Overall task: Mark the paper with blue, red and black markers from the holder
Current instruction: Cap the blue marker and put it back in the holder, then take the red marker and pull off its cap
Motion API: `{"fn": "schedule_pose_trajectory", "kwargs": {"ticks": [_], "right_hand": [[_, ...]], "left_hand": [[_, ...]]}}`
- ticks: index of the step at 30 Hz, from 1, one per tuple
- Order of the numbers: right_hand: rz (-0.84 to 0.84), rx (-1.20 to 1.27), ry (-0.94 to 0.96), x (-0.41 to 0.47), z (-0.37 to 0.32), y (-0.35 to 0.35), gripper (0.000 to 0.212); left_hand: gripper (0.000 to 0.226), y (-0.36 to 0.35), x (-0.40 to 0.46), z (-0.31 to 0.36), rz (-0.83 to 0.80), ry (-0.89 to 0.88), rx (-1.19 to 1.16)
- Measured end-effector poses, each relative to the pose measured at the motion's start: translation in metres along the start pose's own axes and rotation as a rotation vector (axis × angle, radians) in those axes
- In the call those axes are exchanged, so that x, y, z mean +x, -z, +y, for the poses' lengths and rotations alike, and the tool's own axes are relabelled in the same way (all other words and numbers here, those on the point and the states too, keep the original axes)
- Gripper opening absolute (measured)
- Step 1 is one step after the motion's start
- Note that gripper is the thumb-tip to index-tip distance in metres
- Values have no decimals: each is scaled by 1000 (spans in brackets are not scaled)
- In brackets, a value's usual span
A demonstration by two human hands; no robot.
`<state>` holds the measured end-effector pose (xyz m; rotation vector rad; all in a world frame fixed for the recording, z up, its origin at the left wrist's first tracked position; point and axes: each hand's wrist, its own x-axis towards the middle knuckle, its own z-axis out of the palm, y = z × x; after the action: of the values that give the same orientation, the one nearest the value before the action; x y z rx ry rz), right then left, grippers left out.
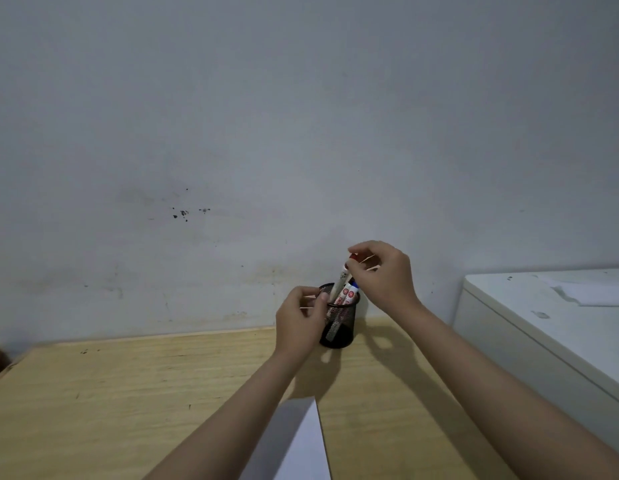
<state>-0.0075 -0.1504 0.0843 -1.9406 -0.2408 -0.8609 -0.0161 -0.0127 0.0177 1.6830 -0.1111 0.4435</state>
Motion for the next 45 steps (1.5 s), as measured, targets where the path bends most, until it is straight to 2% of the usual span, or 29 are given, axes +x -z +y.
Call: {"fn": "schedule_pose_trajectory", "kwargs": {"ticks": [4,9,14,18,22,25,27,29,34,36,39,42,45], "right_hand": [[15,74,179,-50,-23,21,16],[-8,117,270,-115,-37,34,12],[-111,99,352,-170,-55,39,18],[-279,101,275,-189,-74,44,24],[-126,281,29,-192,-93,41,16],[-111,339,-161,-198,-105,29,18],[-115,362,-204,-206,-108,24,6],[-74,397,-238,-215,-107,21,20],[49,526,-312,-229,-108,28,27],[35,568,-341,-233,-106,30,27],[-79,599,-384,-239,-106,32,25],[-161,584,-361,-243,-103,33,23],[-186,580,-311,-242,-100,35,22]], "left_hand": [[15,24,-36,35,-82,189,-402],[22,55,-78,72,-95,222,-552],[24,82,-127,79,-61,186,-438],[20,99,-153,76,58,145,-416],[19,114,-172,78,76,54,-271],[17,116,-190,78,39,2,-137],[23,116,-200,75,27,-29,-74],[27,117,-209,72,21,-68,-27],[23,123,-226,62,-21,-107,81],[21,123,-230,59,7,-106,49],[20,121,-232,59,9,-183,66],[18,120,-230,56,-26,-265,124],[24,120,-228,56,-80,-248,118]]}}
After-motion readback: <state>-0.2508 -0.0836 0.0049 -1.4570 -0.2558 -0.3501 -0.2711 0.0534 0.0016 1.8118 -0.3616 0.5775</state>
